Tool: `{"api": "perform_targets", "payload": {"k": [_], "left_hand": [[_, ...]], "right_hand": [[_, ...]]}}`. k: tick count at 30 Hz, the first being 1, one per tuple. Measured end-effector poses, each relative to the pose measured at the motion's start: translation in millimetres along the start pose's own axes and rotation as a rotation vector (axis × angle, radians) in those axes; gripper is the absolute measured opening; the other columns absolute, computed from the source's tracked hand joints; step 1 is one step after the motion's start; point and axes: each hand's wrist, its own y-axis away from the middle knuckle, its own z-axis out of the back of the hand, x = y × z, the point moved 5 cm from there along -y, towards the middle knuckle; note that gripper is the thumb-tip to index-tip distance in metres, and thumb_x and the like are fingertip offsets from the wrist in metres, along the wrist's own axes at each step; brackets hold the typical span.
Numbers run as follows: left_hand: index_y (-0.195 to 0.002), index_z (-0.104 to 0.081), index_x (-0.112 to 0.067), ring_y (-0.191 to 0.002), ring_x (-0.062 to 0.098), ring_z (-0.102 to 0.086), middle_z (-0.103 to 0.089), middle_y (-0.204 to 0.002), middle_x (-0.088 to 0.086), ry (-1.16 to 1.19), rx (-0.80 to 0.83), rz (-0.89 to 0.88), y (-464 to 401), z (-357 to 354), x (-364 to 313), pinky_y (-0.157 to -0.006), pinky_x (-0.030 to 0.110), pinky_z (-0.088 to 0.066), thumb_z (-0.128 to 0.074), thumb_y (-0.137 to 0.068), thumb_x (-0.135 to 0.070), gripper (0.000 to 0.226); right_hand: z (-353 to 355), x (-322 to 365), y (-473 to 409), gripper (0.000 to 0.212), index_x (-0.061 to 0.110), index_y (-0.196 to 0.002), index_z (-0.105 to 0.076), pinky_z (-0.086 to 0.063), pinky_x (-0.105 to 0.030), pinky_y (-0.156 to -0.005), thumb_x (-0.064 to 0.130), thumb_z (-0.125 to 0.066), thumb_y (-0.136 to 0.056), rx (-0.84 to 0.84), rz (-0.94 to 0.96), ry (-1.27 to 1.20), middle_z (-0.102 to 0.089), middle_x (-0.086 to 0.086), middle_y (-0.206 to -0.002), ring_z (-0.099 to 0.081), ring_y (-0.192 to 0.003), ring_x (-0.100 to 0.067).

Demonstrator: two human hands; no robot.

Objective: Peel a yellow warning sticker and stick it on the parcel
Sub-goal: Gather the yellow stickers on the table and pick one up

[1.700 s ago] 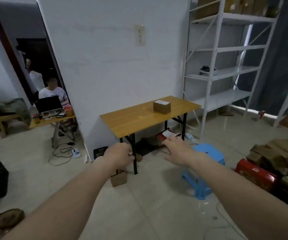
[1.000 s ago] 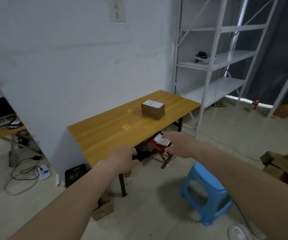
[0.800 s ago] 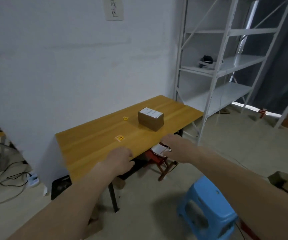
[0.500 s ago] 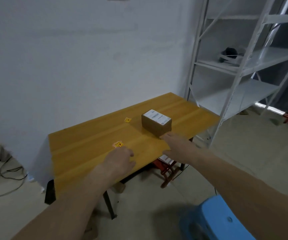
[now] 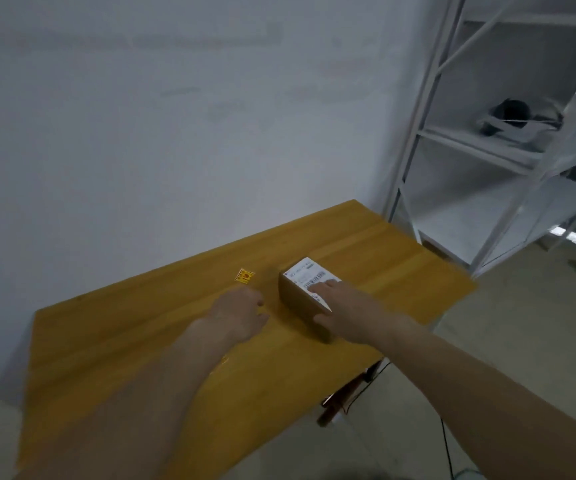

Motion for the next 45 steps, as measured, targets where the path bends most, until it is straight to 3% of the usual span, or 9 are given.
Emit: {"api": "perform_targets", "payload": {"k": [9,16,21,29,38,42,45], "left_hand": [[-0.129,-0.051,-0.025,-0.127,0.020,-0.047,-0.049,-0.140,-0.002,0.029,-0.012,0.033,-76.8,13.2,-6.8,-0.099,0.033,-0.040,-0.050,-0.092,-0.037,0.039],[-0.132,-0.048,-0.026,-0.130,0.020,-0.043,-0.047,-0.142,-0.001,0.125,-0.105,0.218,-134.2,3.0,3.0,-0.104,0.034,-0.039,-0.052,-0.092,-0.037,0.042],[-0.141,-0.033,-0.025,-0.133,0.026,-0.040,-0.039,-0.148,0.006,0.240,-0.177,0.330,-174.4,-21.3,-13.9,-0.105,0.038,-0.040,-0.052,-0.093,-0.029,0.052],[-0.138,-0.037,-0.032,-0.122,0.027,-0.051,-0.052,-0.136,0.004,0.143,-0.301,0.511,-206.3,-71.7,25.3,-0.095,0.040,-0.047,-0.047,-0.091,-0.011,0.052],[-0.138,-0.038,-0.025,-0.129,0.026,-0.045,-0.048,-0.142,0.002,0.044,-0.359,0.602,-179.6,-161.6,36.4,-0.099,0.038,-0.041,-0.049,-0.093,-0.022,0.047],[-0.137,-0.041,-0.022,-0.125,0.030,-0.048,-0.052,-0.137,0.006,0.022,-0.414,0.630,-136.0,-181.7,19.6,-0.097,0.039,-0.041,-0.051,-0.092,-0.021,0.046],[-0.135,-0.044,-0.021,-0.124,0.029,-0.049,-0.053,-0.135,0.007,0.046,-0.397,0.657,-101.4,-200.3,5.6,-0.096,0.040,-0.042,-0.052,-0.092,-0.021,0.044]], "right_hand": [[16.7,-36.7,-91.2,0.047,0.022,-0.140,-0.037,-0.040,-0.035,-0.097,0.032,-0.047,-0.095,0.084,0.076,0.016,-0.047,-0.002,-0.143,-0.046,-0.128,-0.023],[14.9,-55.1,-160.1,0.047,0.020,-0.139,-0.038,-0.040,-0.040,-0.101,0.029,-0.049,-0.095,0.121,0.348,0.084,-0.044,-0.004,-0.143,-0.038,-0.132,-0.025],[8.5,-80.5,-208.4,0.051,0.016,-0.143,-0.032,-0.032,-0.036,-0.108,0.028,-0.048,-0.096,0.172,0.519,0.130,-0.043,-0.010,-0.144,-0.036,-0.133,-0.027],[-52.0,-65.1,-259.0,0.048,0.013,-0.138,-0.038,-0.040,-0.040,-0.098,0.026,-0.050,-0.093,0.139,0.736,0.158,-0.050,-0.010,-0.133,-0.043,-0.122,-0.029],[-115.9,-45.0,-252.6,0.048,0.013,-0.134,-0.042,-0.038,-0.038,-0.099,0.038,-0.049,-0.093,0.005,0.878,0.223,-0.047,-0.007,-0.139,-0.039,-0.128,-0.026],[-121.6,-44.4,-208.5,0.051,0.010,-0.134,-0.042,-0.037,-0.039,-0.102,0.039,-0.050,-0.092,-0.087,0.909,0.258,-0.046,-0.010,-0.139,-0.038,-0.130,-0.027],[-136.2,-44.0,-165.4,0.047,0.008,-0.130,-0.044,-0.038,-0.041,-0.104,0.036,-0.049,-0.093,-0.058,0.935,0.236,-0.045,-0.011,-0.137,-0.036,-0.130,-0.027]]}}
